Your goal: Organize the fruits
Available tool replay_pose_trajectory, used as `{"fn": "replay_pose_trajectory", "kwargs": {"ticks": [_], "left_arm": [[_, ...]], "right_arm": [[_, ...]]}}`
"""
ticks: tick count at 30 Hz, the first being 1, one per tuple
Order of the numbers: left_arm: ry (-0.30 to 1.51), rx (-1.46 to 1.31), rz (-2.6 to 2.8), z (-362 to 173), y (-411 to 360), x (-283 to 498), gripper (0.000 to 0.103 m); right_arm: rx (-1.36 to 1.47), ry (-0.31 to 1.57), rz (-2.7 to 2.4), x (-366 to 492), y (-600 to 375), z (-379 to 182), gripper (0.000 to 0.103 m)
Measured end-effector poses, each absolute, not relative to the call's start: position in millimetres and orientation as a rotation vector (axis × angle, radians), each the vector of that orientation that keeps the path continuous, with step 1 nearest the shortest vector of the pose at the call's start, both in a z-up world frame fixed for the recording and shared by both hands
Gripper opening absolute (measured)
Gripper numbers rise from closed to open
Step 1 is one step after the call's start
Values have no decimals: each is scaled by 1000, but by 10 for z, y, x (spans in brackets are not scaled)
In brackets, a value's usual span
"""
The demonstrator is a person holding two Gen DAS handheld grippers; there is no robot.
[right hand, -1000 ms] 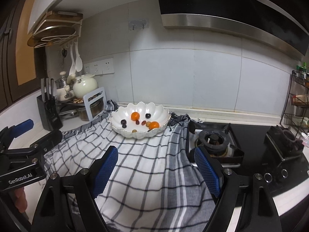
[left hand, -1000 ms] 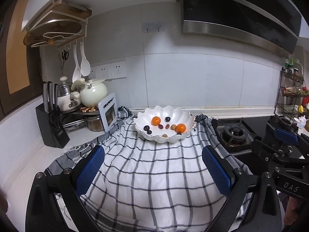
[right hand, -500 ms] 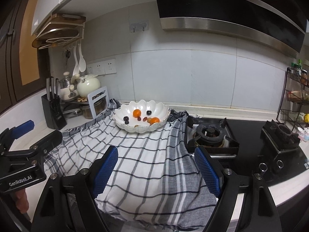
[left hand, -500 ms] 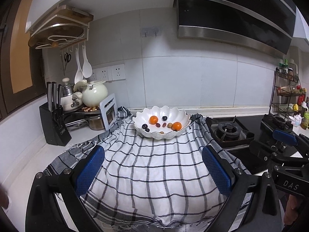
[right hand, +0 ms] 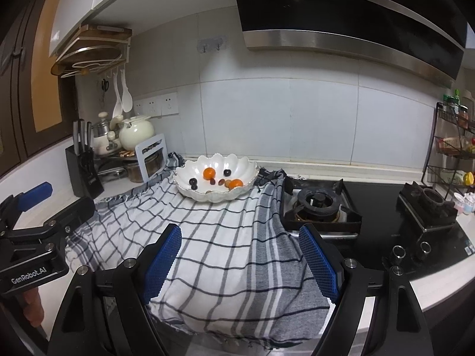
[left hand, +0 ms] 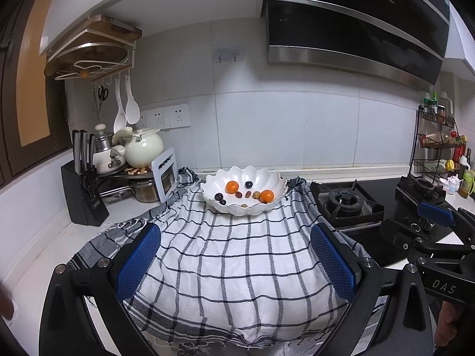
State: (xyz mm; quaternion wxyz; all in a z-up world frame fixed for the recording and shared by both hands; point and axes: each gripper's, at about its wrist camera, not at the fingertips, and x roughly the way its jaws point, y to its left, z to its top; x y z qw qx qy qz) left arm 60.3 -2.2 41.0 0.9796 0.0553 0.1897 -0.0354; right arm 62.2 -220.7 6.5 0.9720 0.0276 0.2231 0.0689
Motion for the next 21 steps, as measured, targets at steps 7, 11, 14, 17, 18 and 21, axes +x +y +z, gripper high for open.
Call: {"fn": "replay_pose_trajectory", "kwargs": {"ticks": [7, 11, 14, 17, 18, 21], "left_arm": [[385, 114, -87, 412, -45, 573, 103], [388, 112, -95, 407, -57, 555, 103], [387, 111, -97, 413, -55, 543, 103], [386, 111, -100, 413, -52, 527, 103], [386, 111, -101, 413, -53, 527, 103], [385, 111, -101, 414, -53, 521, 103]], "right_arm": [[59, 449, 131, 575, -2255, 60, 82], [60, 449, 126, 544, -2275, 59, 82], [59, 449, 123, 541, -2283, 59, 82], [60, 447, 121, 527, -2287, 61, 82], [60, 447, 122, 520, -2292, 61, 82], [60, 446, 121, 507, -2305, 63, 82]]}}
